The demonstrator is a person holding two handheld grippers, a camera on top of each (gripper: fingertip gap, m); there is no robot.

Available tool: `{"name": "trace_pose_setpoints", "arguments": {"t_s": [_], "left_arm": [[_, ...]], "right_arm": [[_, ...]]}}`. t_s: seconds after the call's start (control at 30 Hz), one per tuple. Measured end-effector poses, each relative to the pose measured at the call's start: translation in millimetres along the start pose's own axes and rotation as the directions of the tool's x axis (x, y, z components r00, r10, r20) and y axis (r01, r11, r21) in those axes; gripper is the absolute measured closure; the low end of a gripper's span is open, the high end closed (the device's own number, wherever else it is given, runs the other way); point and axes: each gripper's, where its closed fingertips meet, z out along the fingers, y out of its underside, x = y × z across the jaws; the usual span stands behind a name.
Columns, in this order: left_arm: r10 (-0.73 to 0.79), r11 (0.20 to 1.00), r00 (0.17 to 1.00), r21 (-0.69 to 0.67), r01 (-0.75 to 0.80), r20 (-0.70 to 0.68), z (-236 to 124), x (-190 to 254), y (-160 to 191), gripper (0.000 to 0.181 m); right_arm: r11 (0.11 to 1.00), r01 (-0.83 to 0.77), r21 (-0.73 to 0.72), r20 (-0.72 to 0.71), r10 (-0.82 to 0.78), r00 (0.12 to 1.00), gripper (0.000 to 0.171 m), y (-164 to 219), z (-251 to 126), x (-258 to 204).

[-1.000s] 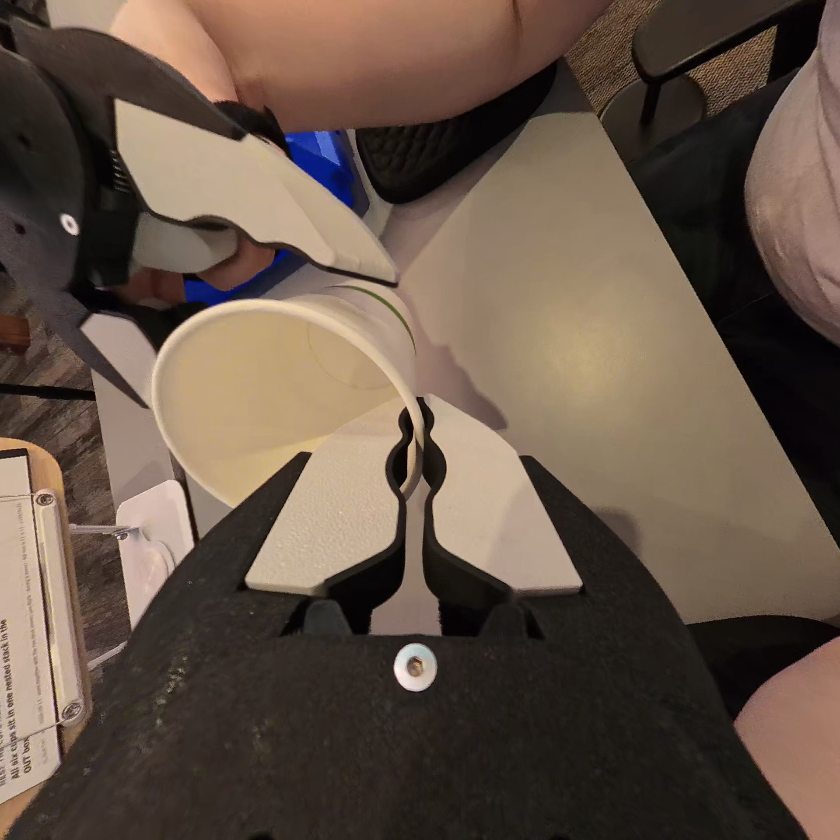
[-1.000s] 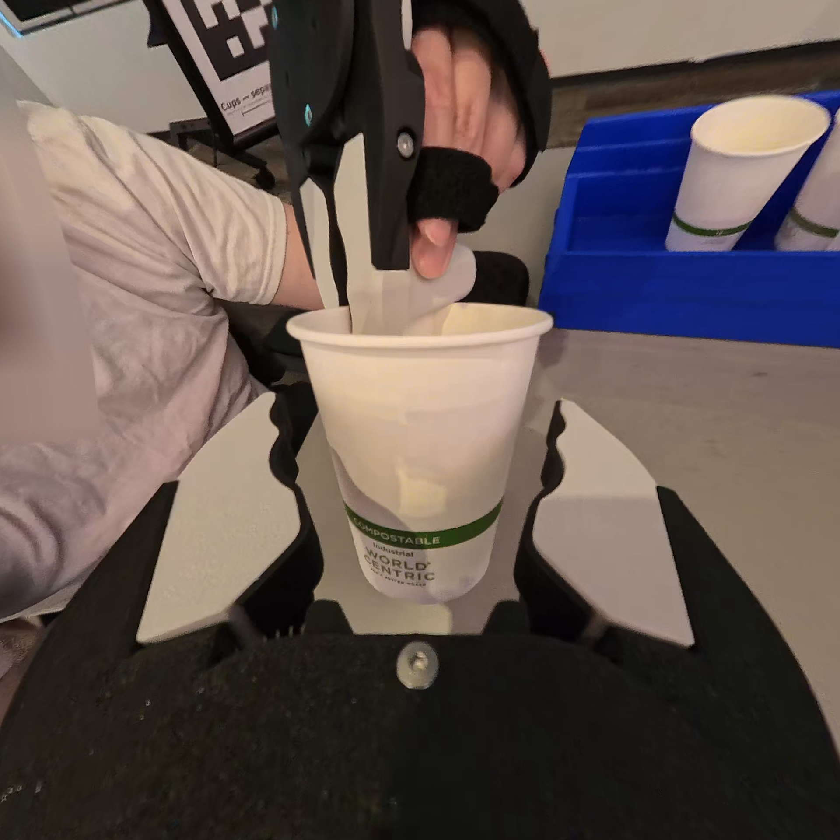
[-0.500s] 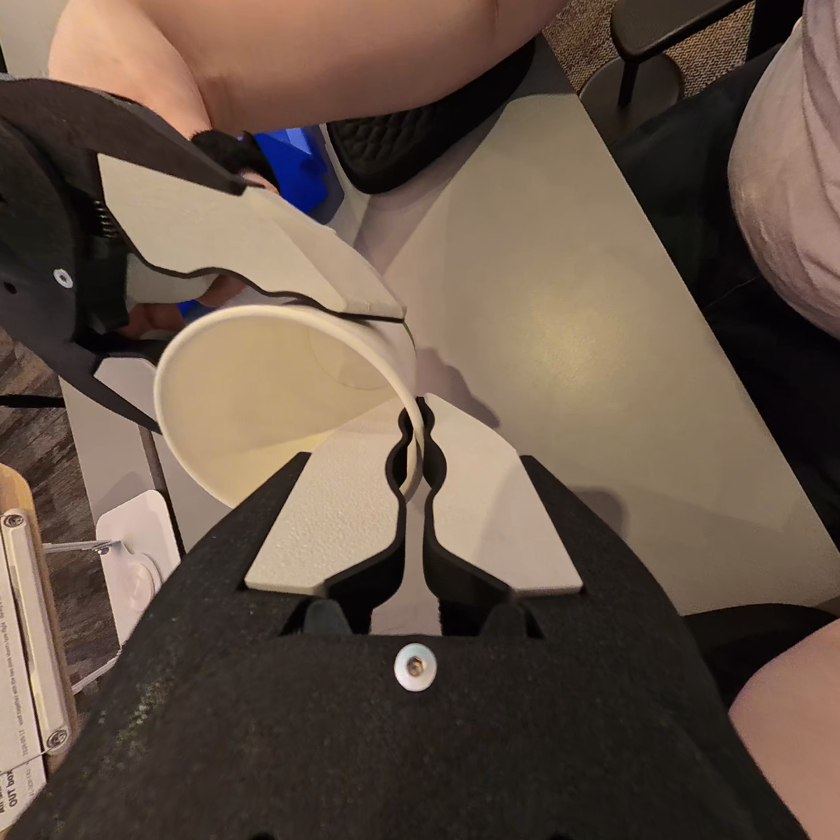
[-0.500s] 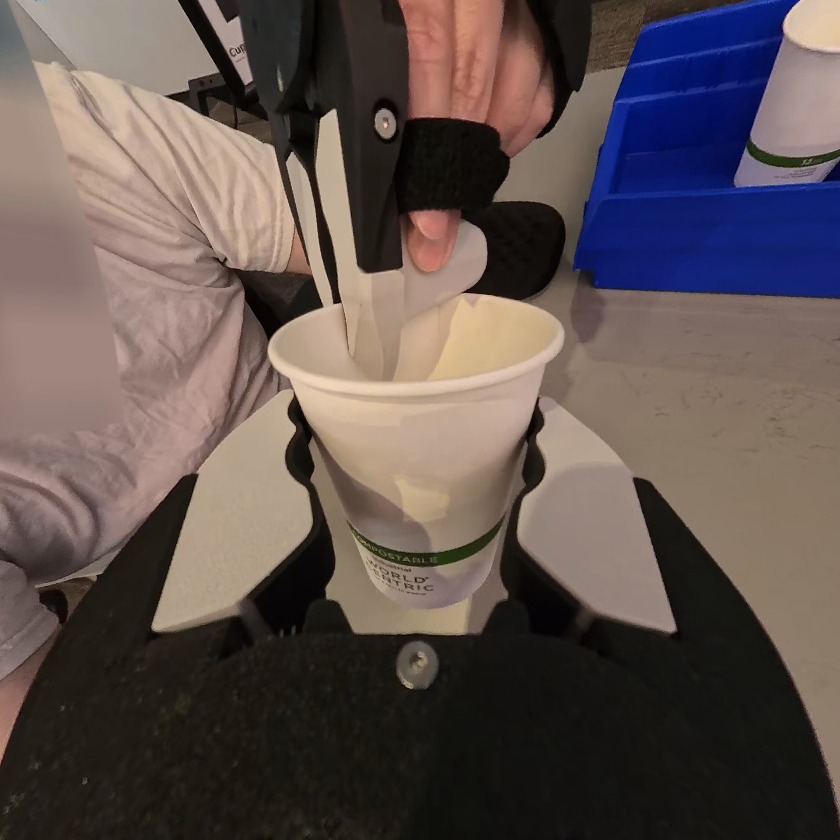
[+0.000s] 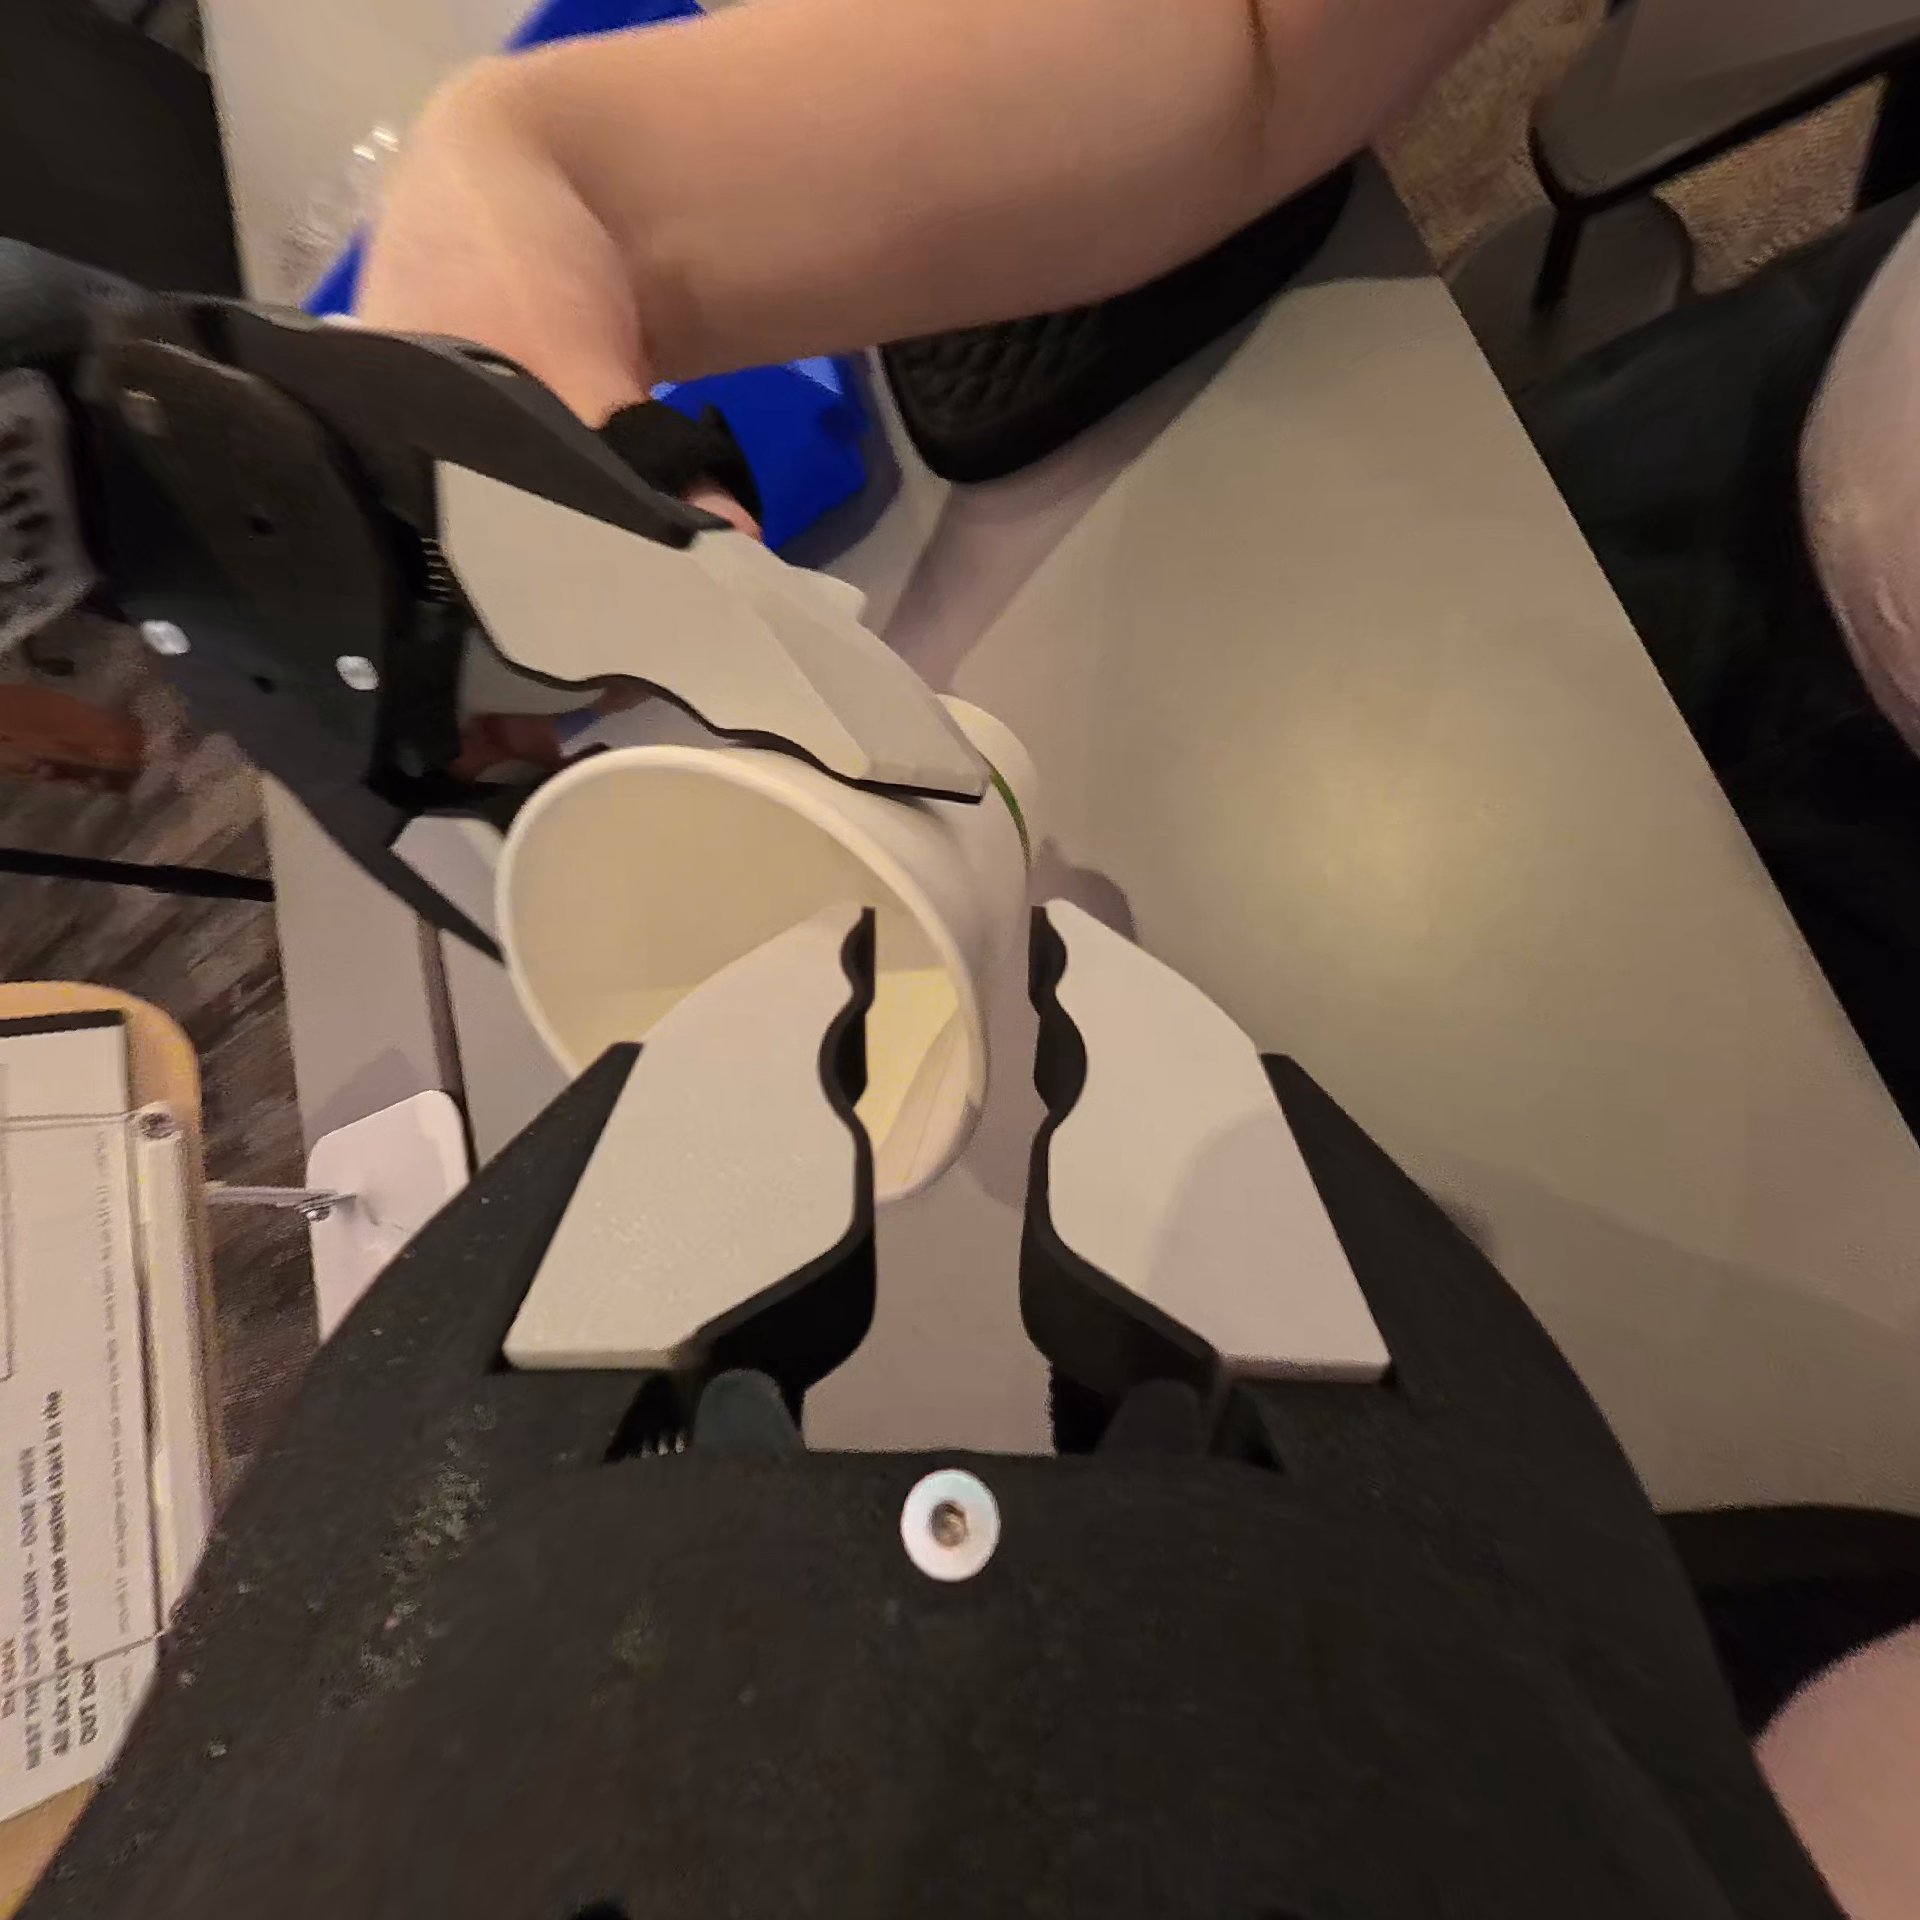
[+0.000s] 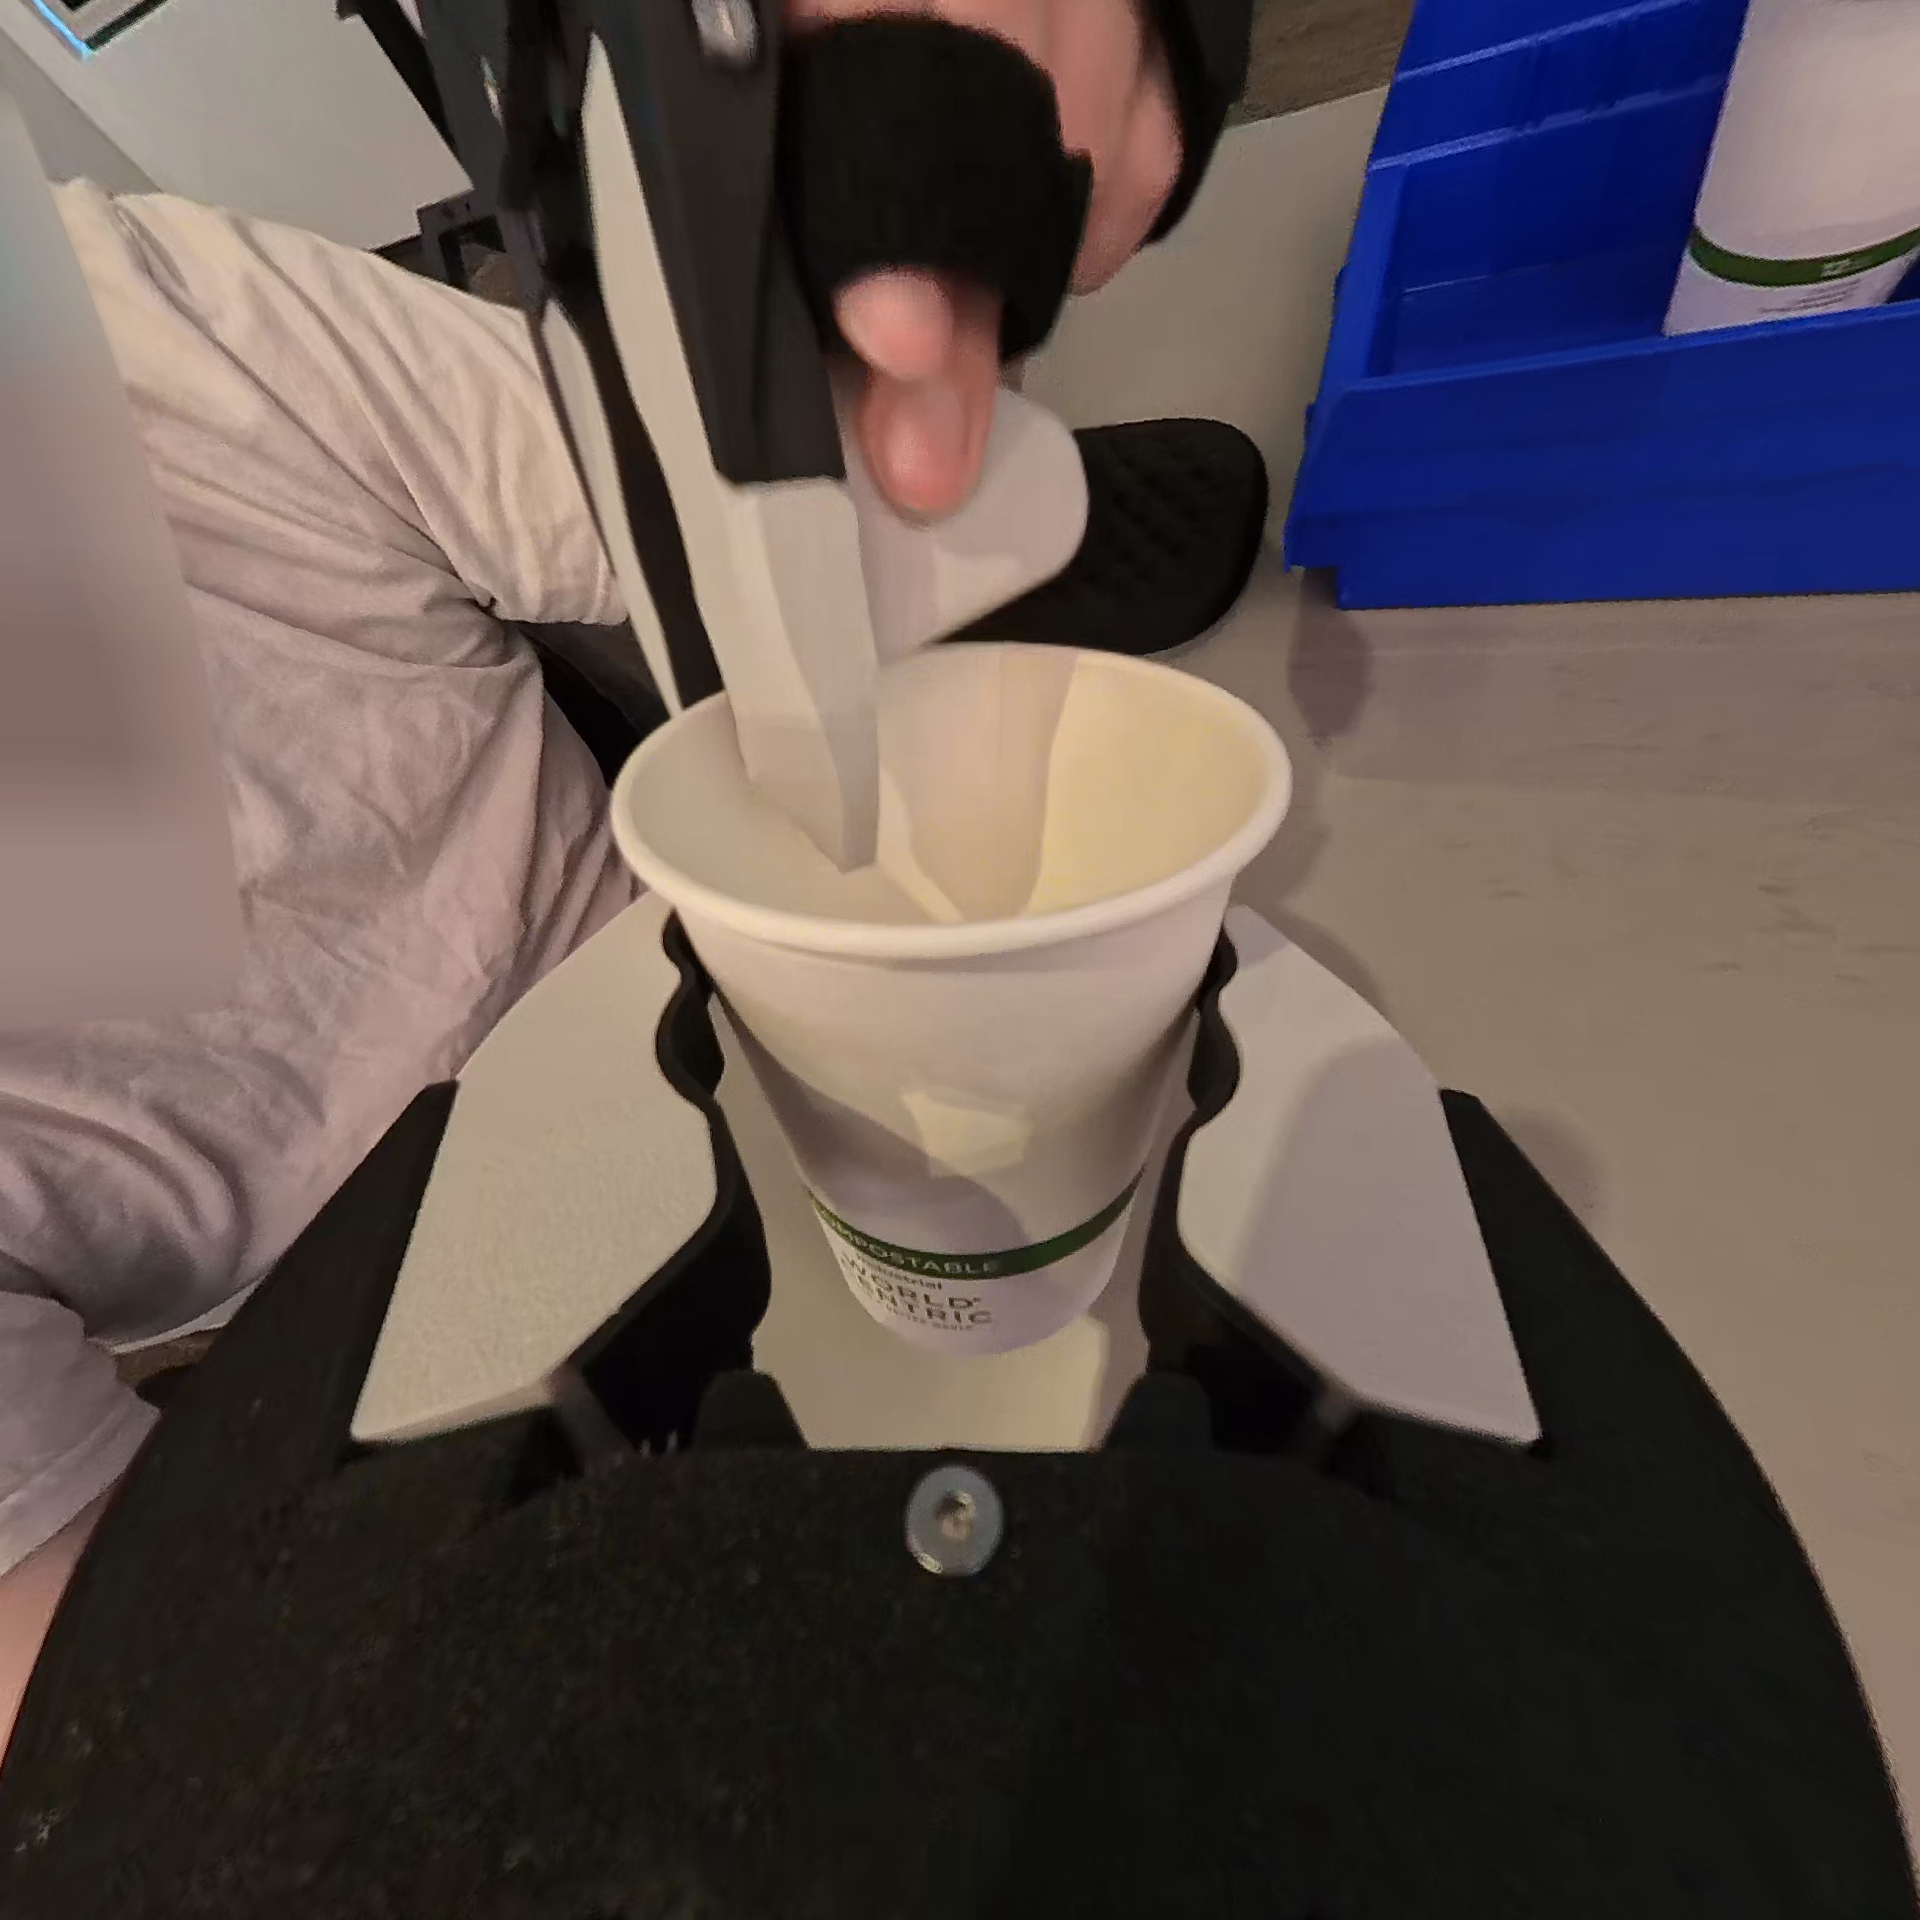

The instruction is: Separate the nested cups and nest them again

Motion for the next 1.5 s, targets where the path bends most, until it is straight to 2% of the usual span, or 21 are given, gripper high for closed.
{"name": "trace_pose_setpoints", "arguments": {"t_s": [0.1, 0.2, 0.3, 0.37, 0.4, 0.47, 0.5, 0.53, 0.57, 0.63, 0.7, 0.8, 0.93, 1.13, 1.5], "left_arm": [[-0.031, 0.999, 0.995, 0.038, 0.027, 0.094, -16.8, -15.3, -1.7, 0.145], [-0.06, 0.995, 0.981, 0.093, 0.044, 0.182, -40.6, -27.3, -2.0, 0.145], [-0.081, 0.988, 0.965, 0.147, 0.046, 0.248, -61.6, -34.3, -3.8, 0.147], [-0.092, 0.985, 0.957, 0.167, 0.047, 0.277, -71.6, -36.5, -5.0, 0.148], [-0.096, 0.983, 0.953, 0.176, 0.046, 0.286, -75.3, -37.0, -5.7, 0.149], [-0.095, 0.982, 0.95, 0.186, 0.04, 0.296, -79.0, -36.7, -6.9, 0.15], [-0.091, 0.982, 0.95, 0.184, 0.037, 0.299, -79.5, -36.3, -6.9, 0.151], [-0.089, 0.983, 0.949, 0.179, 0.035, 0.301, -79.4, -36.2, -6.4, 0.151], [-0.088, 0.984, 0.949, 0.173, 0.036, 0.302, -78.7, -36.2, -6.0, 0.151], [-0.085, 0.986, 0.951, 0.165, 0.036, 0.297, -76.3, -35.9, -5.7, 0.151], [-0.082, 0.987, 0.953, 0.155, 0.038, 0.292, -73.3, -35.7, -4.9, 0.151], [-0.08, 0.99, 0.954, 0.134, 0.042, 0.29, -69.6, -36.1, -2.1, 0.151], [-0.073, 0.992, 0.956, 0.124, 0.039, 0.284, -66.8, -35.3, -1.3, 0.152], [-0.071, 0.993, 0.96, 0.109, 0.043, 0.272, -63.3, -34.7, 1.5, 0.153], [-0.063, 0.996, 0.965, 0.084, 0.043, 0.255, -57.4, -33.6, 5.2, 0.155]], "right_arm": [[1.0, -0.022, 0.018, -0.026, 0.022, 0.999, 0.082, 1.8, -7.3, 9.6], [0.997, -0.051, 0.059, -0.085, 0.056, 0.995, 0.082, 2.3, -26.9, 22.3], [0.985, -0.051, 0.167, -0.197, 0.084, 0.977, 0.082, -2.3, -74.2, 31.7], [0.958, -0.023, 0.287, -0.389, 0.139, 0.911, 0.082, -5.5, -128.8, 45.8], [0.936, 0.007, 0.352, -0.538, 0.196, 0.82, 0.082, -3.0, -167.0, 58.9], [0.898, 0.126, 0.423, -0.812, 0.313, 0.493, 0.082, 17.9, -258.3, 78.3], [0.879, 0.204, 0.43, -0.876, 0.352, 0.33, 0.082, 30.3, -299.2, 77.2], [0.854, 0.277, 0.441, -0.895, 0.395, 0.207, 0.082, 41.8, -332.3, 71.3], [0.821, 0.341, 0.458, -0.888, 0.443, 0.127, 0.082, 52.4, -358.1, 64.3], [0.759, 0.415, 0.502, -0.85, 0.521, 0.075, 0.083, 72.6, -386.7, 57.0], [0.736, 0.423, 0.529, -0.827, 0.558, 0.063, 0.082, 91.5, -396.7, 62.6], [0.752, 0.387, 0.534, -0.814, 0.581, -0.007, 0.082, 122.4, -402.1, 82.8], [0.754, 0.296, 0.586, -0.793, 0.609, 0.019, 0.082, 147.2, -392.8, 106.1], [0.776, 0.189, 0.602, -0.795, 0.605, 0.046, 0.081, 162.0, -380.4, 119.8], [0.844, -0.078, 0.53, -0.847, 0.531, -0.007, 0.081, 188.6, -362.9, 128.5]]}}
